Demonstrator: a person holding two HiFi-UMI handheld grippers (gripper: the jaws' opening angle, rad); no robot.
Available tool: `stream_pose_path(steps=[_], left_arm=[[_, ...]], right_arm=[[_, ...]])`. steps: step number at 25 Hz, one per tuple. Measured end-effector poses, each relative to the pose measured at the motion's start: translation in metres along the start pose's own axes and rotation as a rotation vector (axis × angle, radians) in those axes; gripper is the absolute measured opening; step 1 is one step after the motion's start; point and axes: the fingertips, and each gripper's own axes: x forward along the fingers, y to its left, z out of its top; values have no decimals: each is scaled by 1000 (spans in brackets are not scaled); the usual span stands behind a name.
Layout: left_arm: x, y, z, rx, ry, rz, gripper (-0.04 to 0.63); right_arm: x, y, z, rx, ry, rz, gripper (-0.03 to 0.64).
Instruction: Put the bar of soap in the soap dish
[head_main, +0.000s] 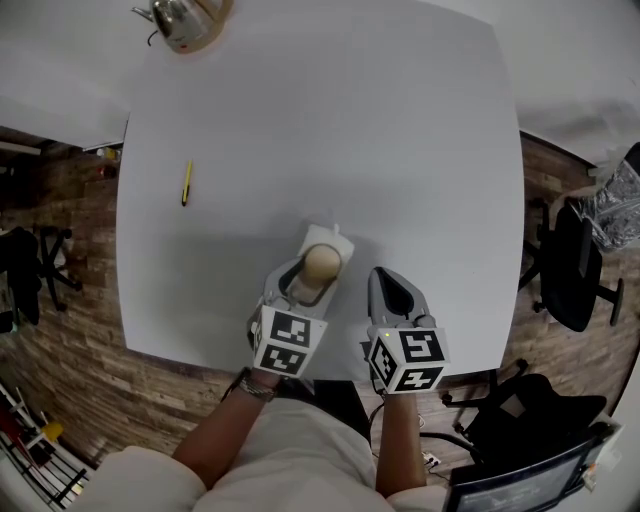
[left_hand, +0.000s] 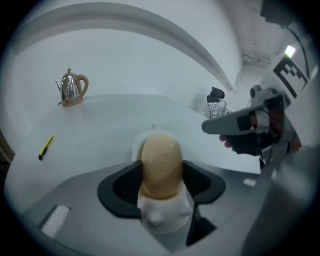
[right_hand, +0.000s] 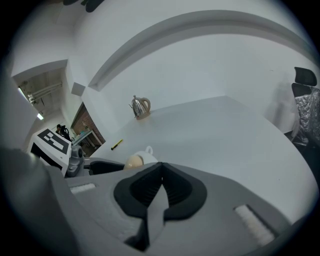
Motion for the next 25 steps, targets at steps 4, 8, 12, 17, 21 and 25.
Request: stream_pose_path(steps=[4, 8, 12, 17, 21, 25], left_arm=[[1, 0, -1, 1, 0, 5, 270], [1, 0, -1, -3, 0, 8, 270], [0, 0, -2, -6, 1, 14, 270], [1, 0, -2, 14, 1, 32, 272], [1, 0, -3, 24, -1, 49, 273], [0, 0, -3, 23, 4, 48, 277]], right_arm=[[2, 1, 0, 3, 1, 1, 3], [2, 2, 1, 11, -2, 0, 3], [2, 2, 1, 12, -3, 1, 3], [2, 1, 0, 12, -1, 0, 3], [1, 0, 0, 9, -1, 1, 3], [0, 0, -1, 10, -1, 0, 3]])
